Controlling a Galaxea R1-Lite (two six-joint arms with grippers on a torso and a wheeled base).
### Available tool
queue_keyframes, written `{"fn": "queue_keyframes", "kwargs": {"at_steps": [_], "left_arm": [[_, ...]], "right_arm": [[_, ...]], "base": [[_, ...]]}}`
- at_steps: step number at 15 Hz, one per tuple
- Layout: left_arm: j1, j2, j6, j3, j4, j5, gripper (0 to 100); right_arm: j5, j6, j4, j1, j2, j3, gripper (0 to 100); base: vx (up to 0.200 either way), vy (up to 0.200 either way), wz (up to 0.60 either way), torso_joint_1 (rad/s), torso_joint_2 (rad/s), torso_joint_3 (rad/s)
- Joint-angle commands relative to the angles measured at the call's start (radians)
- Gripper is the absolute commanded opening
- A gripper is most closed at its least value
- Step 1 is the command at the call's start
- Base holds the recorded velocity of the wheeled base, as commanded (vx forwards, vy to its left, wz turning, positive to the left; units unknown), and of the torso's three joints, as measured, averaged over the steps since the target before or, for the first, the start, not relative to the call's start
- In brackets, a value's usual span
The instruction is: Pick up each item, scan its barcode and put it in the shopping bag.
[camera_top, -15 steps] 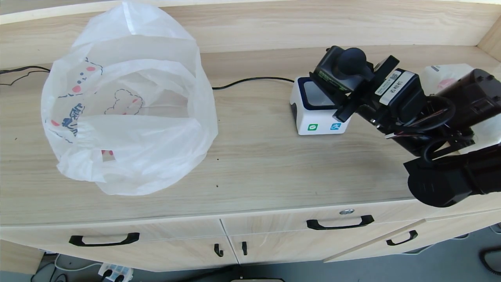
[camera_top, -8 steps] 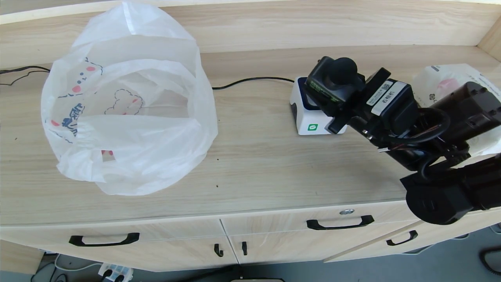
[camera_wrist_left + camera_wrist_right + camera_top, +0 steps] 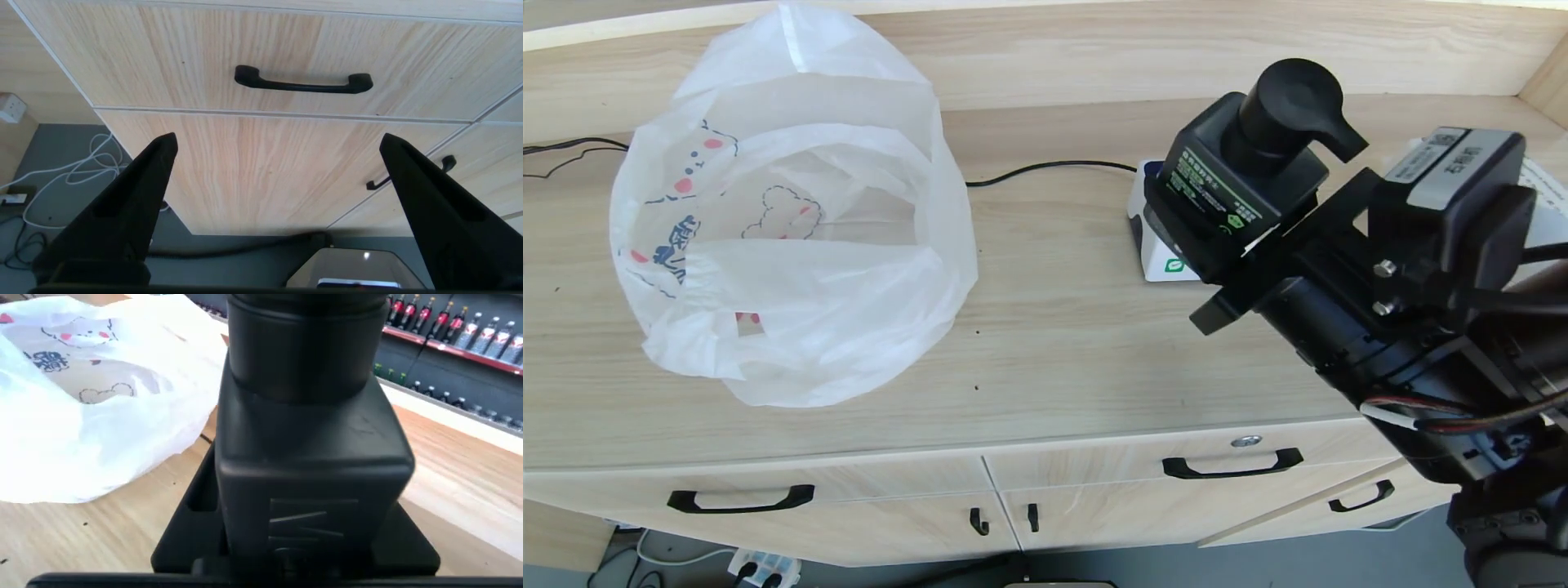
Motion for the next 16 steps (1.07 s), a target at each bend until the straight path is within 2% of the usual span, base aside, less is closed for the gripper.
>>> {"fn": "queue_keyframes", "kwargs": {"at_steps": [1, 3, 7, 9, 16], "left_arm": [[0.000, 0.000, -0.001, 0.000, 0.000, 0.001, 100], [0.000, 0.000, -0.001, 0.000, 0.000, 0.001, 100], [0.000, 0.000, -0.001, 0.000, 0.000, 0.001, 100], [0.000, 0.000, -0.001, 0.000, 0.000, 0.001, 100], [0.000, 0.000, -0.001, 0.000, 0.000, 0.001, 100]], "right_arm": [[-0.028, 0.003, 0.000, 0.038, -0.081, 0.117, 0], [-0.098, 0.018, 0.000, 0.038, -0.124, 0.173, 0], [-0.101, 0.044, 0.000, 0.039, -0.140, 0.218, 0], [-0.109, 0.060, 0.000, 0.038, -0.150, 0.241, 0], [-0.160, 0.136, 0.000, 0.035, -0.172, 0.233, 0]], "base": [[0.000, 0.000, 0.00, 0.000, 0.00, 0.000], [0.000, 0.000, 0.00, 0.000, 0.00, 0.000], [0.000, 0.000, 0.00, 0.000, 0.00, 0.000], [0.000, 0.000, 0.60, 0.000, 0.00, 0.000], [0.000, 0.000, 0.60, 0.148, -0.28, -0.131]]}}
